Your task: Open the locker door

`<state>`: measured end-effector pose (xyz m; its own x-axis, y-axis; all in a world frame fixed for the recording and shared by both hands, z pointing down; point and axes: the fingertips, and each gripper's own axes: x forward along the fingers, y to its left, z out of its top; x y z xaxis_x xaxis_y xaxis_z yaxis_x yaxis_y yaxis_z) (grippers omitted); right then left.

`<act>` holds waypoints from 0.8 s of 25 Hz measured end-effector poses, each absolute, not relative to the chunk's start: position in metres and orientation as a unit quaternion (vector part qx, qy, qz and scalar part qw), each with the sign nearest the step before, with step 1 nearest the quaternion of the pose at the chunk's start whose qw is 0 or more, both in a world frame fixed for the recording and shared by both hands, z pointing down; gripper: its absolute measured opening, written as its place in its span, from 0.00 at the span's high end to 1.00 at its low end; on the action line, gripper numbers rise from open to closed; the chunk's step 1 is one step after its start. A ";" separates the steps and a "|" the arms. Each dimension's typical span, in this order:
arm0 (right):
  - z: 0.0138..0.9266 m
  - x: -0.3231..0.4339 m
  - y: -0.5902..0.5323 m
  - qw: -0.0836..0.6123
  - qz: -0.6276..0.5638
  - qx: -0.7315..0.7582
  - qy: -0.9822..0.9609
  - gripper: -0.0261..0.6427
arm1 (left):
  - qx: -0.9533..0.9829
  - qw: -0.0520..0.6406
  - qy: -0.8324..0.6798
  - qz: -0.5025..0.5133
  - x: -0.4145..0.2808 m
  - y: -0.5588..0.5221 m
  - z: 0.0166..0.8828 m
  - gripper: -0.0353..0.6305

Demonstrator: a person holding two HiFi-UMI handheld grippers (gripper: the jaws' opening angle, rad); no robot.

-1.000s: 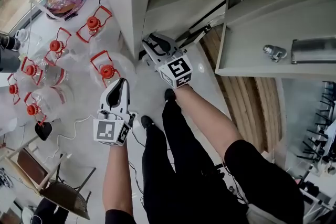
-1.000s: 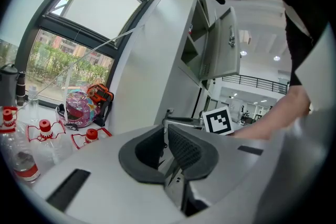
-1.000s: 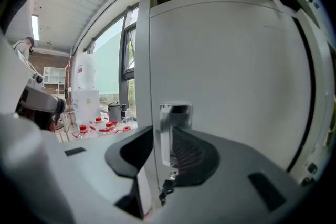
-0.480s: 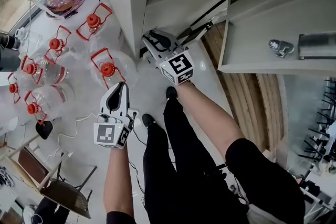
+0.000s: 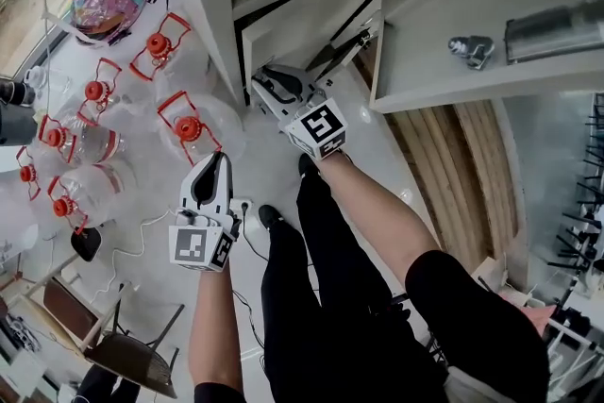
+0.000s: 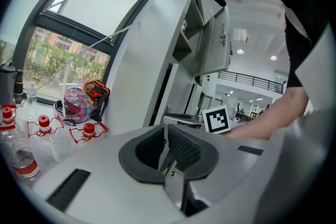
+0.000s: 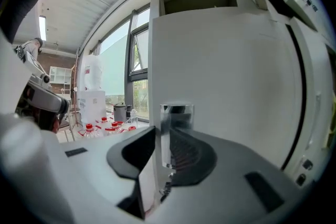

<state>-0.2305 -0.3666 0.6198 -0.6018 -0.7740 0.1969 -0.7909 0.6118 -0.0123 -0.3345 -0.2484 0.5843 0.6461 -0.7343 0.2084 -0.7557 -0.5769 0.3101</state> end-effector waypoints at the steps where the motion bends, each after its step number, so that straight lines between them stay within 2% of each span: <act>1: 0.621 -0.228 -0.362 0.088 0.050 0.437 -0.894 0.82 | 0.889 0.186 -0.417 0.029 -0.332 -0.246 0.584 0.92; 12: 0.622 -0.200 -0.322 0.071 0.061 0.444 -0.891 0.82 | 0.902 0.181 -0.391 0.028 -0.306 -0.230 0.580 0.92; 14: 0.621 -0.193 -0.316 0.071 0.062 0.447 -0.890 0.87 | 0.903 0.183 -0.388 0.025 -0.298 -0.225 0.580 0.92; 20: 0.623 -0.177 -0.300 0.078 0.062 0.425 -0.900 0.87 | 0.902 0.197 -0.382 0.030 -0.271 -0.210 0.578 0.92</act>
<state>-0.1768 -0.2996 0.6230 -0.6266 -0.7549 0.1935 -0.7744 0.6311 -0.0455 -0.2711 -0.2098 0.5782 0.7061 -0.6779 0.2048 -0.7016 -0.6304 0.3323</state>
